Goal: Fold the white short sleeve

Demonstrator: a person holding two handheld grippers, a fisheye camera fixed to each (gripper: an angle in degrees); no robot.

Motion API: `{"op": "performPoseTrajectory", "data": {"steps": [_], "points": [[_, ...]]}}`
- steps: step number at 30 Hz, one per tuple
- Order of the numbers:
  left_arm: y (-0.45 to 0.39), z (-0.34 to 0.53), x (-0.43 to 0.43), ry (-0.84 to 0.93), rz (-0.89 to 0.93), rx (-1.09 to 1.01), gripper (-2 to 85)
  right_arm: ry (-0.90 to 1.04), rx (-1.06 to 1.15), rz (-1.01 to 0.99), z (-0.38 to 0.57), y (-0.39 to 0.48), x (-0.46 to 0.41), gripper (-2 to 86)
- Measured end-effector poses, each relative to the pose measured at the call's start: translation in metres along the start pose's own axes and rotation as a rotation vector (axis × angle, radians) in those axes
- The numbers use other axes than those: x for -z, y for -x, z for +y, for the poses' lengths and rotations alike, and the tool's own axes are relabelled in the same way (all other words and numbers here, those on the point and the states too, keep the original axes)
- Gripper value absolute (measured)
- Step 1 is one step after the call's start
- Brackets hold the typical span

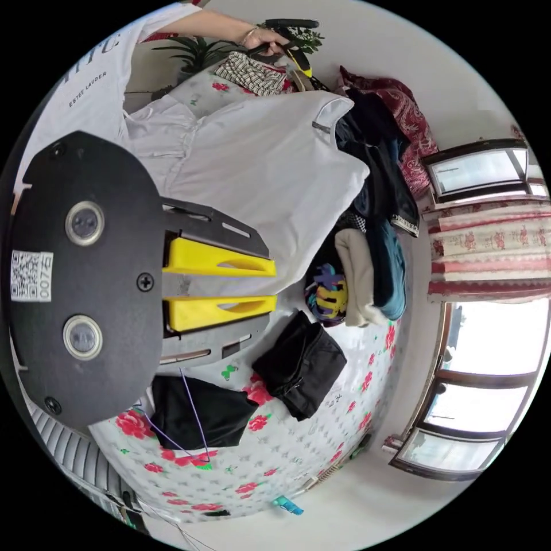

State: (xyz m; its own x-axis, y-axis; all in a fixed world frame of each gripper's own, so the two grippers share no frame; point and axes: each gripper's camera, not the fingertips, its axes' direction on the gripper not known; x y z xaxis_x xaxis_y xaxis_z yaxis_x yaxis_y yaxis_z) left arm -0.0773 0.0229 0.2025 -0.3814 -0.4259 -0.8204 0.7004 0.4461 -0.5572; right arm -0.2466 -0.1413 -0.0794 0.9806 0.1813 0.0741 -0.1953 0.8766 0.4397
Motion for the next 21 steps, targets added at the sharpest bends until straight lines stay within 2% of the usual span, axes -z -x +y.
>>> {"op": "performPoseTrajectory", "data": {"steps": [4, 8, 11, 18, 21], "points": [[0.021, 0.077, -0.003, 0.034, -0.012, 0.050, 8.7, 0.025, 0.009, -0.119, 0.068, 0.015, -0.008, 5.5], [0.024, 0.202, -0.025, 0.302, -0.019, 0.033, 8.8, 0.252, -0.033, -0.211, 0.177, 0.026, -0.034, 7.2], [0.009, 0.272, -0.019, 0.402, -0.036, -0.012, 9.0, 0.369, -0.129, -0.239, 0.231, 0.023, -0.037, 8.0], [-0.026, 0.300, -0.018, 0.444, -0.011, -0.214, 8.7, 0.440, -0.137, -0.246, 0.251, 0.033, -0.041, 8.3], [-0.035, 0.299, -0.043, 0.516, -0.080, -0.290, 1.9, 0.501, -0.108, -0.298, 0.259, 0.051, -0.047, 7.5]]}}
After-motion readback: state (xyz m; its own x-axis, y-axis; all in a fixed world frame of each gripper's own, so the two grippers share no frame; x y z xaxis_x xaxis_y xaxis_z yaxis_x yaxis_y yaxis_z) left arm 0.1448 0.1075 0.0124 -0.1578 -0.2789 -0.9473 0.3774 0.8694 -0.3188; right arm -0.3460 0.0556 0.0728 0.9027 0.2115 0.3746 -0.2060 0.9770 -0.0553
